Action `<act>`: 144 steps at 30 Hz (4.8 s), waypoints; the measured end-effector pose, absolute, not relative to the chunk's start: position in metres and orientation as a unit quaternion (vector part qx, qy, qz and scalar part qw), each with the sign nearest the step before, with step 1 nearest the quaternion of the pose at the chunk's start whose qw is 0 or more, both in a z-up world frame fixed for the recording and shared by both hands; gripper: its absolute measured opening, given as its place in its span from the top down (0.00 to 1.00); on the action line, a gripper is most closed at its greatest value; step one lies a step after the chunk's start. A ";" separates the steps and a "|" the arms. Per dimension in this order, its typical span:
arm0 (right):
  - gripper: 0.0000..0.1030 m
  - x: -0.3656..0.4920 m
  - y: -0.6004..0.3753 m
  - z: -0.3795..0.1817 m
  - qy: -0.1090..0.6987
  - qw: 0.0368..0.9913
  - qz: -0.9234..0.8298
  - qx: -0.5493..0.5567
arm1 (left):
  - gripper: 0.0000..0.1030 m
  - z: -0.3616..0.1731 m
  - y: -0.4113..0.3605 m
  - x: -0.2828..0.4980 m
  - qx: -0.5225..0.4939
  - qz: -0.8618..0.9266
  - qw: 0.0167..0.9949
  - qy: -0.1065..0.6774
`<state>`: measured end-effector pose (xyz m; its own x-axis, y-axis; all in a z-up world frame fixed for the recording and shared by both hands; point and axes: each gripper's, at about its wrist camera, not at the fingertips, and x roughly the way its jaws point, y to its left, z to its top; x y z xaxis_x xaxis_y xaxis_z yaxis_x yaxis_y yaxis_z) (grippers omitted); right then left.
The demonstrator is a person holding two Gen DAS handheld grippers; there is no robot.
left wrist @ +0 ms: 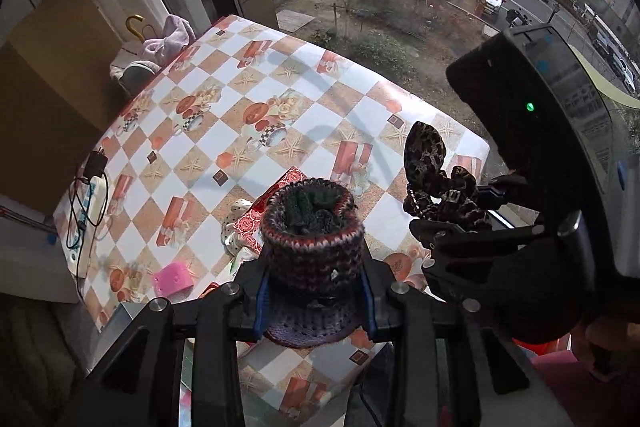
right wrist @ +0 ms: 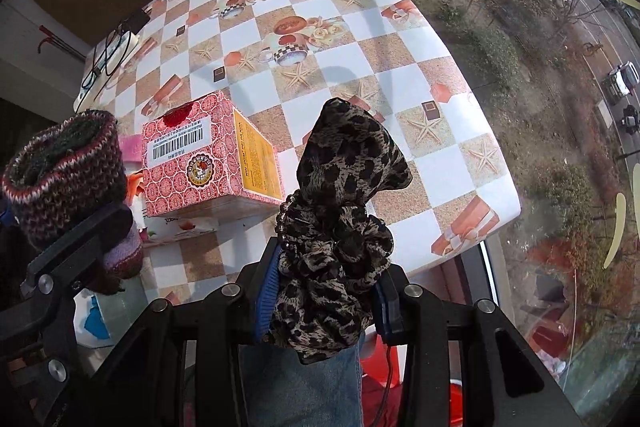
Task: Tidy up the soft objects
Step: 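Lift the knit hat and leopard scrunchie off the table with both tools, then carry the knit hat and leopard scrunchie over the white box with both tools, then open the left tool dropping the knit hat while the right tool drops the leopard scrunchie, then move the left tool to the pink sponge while the right tool reaches the polka-dot scrunchie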
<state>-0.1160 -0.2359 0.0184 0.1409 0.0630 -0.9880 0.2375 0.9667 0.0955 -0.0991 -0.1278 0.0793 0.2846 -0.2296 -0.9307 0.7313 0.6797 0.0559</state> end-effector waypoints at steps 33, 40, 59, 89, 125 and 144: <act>0.60 -0.067 -0.022 0.039 0.635 0.745 0.184 -0.089 | 0.63 0.018 0.166 -0.111 0.017 0.012 0.795 0.606; 0.60 -0.067 0.017 0.031 0.646 0.718 0.231 -0.116 | 0.63 -0.006 0.210 -0.141 -0.049 0.077 0.768 0.634; 0.60 -0.076 0.114 0.017 0.650 0.658 0.333 -0.185 | 0.62 -0.036 0.228 -0.158 -0.130 0.133 0.737 0.650; 0.01 -0.021 0.085 0.031 0.675 0.665 0.304 -0.096 | 0.00 -0.001 0.225 -0.126 -0.172 0.068 0.784 0.593; 0.01 0.130 -0.077 -0.190 0.847 0.457 0.191 -0.191 | 0.00 -0.082 0.033 0.099 0.163 -0.071 0.684 0.707; 0.01 0.130 -0.179 -0.189 0.826 0.539 0.133 -0.097 | 0.00 -0.185 0.026 0.135 0.153 -0.061 0.548 0.820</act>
